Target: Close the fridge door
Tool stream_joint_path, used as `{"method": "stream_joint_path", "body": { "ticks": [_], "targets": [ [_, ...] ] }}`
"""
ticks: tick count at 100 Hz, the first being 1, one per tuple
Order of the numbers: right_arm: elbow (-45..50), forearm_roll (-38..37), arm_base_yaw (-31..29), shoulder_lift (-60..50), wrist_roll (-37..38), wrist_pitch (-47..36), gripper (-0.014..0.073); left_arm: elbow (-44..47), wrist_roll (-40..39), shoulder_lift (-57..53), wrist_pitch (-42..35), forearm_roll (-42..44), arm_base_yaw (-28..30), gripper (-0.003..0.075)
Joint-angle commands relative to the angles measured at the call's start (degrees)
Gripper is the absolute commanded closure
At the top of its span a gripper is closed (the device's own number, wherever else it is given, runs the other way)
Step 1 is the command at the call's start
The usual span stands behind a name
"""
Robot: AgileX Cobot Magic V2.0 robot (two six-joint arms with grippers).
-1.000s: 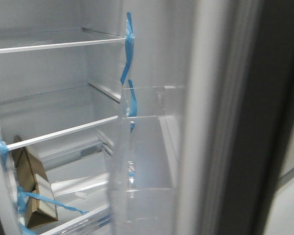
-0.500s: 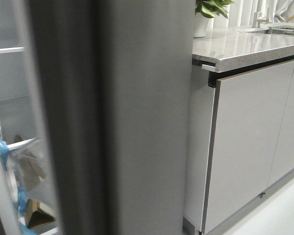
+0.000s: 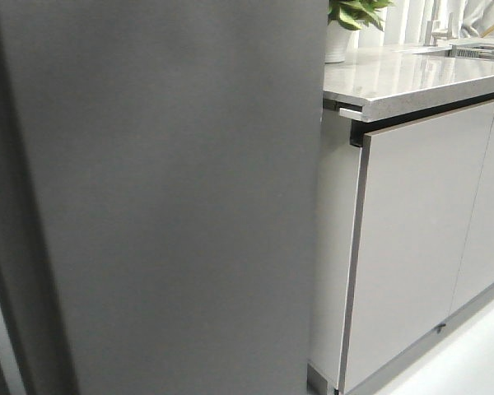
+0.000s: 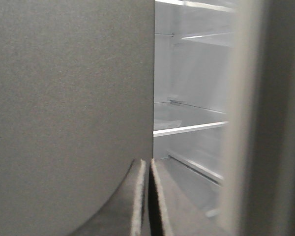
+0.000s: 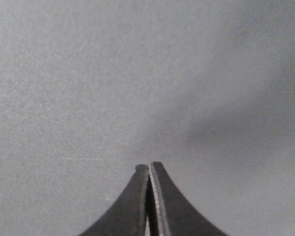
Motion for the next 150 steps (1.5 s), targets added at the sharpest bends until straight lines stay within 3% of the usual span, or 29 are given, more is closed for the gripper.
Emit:
{"method": "stream_joint_path", "body": {
  "ticks": [1,105,150],
  "targets": [
    [-2.62,8.09,0.55,-0.94,-6.75,1.24,0.0639,2.01,-0.25,-1.17,-4.18,-0.23,-0.21,0.074],
    [-27.63,8.09,6.36,18.83,-10.16,1.36,0.0639,2.01,-0.25,-1.17,-4.18,-0.23,-0.21,0.074],
    [-31.17,8.09,10.26,23.7,-7.74,-1.92,0.0639,2.01,-0.25,-1.17,-4.18,-0.23,-0.21,0.074]
  ]
}}
